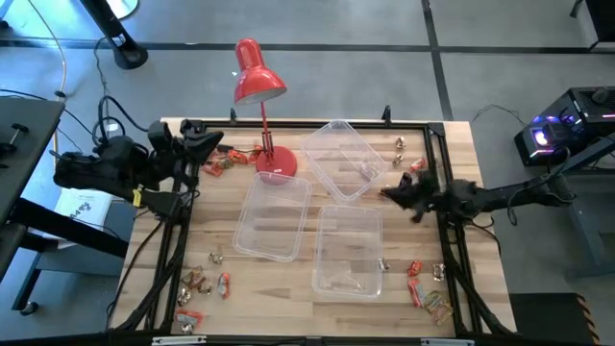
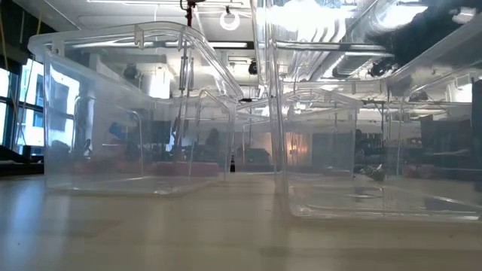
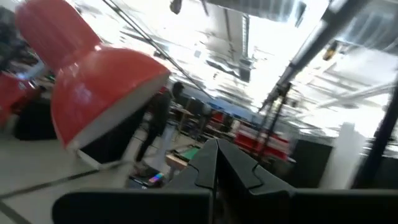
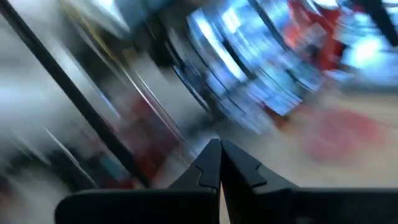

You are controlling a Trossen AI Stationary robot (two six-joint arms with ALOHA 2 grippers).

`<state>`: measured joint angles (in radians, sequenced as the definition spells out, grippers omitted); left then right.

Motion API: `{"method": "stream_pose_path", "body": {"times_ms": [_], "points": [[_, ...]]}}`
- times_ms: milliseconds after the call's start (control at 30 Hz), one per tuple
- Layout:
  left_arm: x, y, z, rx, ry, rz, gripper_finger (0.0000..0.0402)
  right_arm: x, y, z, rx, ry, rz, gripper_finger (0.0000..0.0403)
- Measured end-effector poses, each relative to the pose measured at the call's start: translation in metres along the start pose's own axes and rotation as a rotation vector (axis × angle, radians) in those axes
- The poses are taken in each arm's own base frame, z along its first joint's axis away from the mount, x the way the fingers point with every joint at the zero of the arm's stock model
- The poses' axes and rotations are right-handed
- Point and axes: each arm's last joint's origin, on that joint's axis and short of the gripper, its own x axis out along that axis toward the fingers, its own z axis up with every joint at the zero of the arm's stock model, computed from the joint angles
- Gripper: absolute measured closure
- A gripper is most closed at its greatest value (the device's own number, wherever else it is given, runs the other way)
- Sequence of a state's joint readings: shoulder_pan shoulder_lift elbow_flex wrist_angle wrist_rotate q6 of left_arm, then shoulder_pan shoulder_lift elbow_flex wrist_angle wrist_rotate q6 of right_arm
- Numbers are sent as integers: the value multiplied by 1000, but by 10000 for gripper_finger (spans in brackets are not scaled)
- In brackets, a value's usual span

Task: Sort candy
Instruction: Put the orange chocolate bar into the bottom transparent bin

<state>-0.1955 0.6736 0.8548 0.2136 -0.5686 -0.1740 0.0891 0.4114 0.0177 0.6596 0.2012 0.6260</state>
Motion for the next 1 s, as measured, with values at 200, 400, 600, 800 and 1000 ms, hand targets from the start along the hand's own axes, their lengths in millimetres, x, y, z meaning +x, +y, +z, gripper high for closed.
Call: {"method": "stream_pose_path", "body": {"times_ms": [200,400,600,800,1000], "points": [[13,-7,1,94,-13,56,401,-6,21,43,156,-483,63,402],[10,-6,8,145,93,55,401,17,65,93,-28,-541,86,402],[-9,1,20,108,393,76,401,56,95,121,-196,-306,-47,402],[-23,5,-14,-70,863,6,401,91,102,119,-207,-150,-144,402],[-41,-5,-59,-285,1274,-150,401,118,99,106,-215,-82,-182,402]]}}
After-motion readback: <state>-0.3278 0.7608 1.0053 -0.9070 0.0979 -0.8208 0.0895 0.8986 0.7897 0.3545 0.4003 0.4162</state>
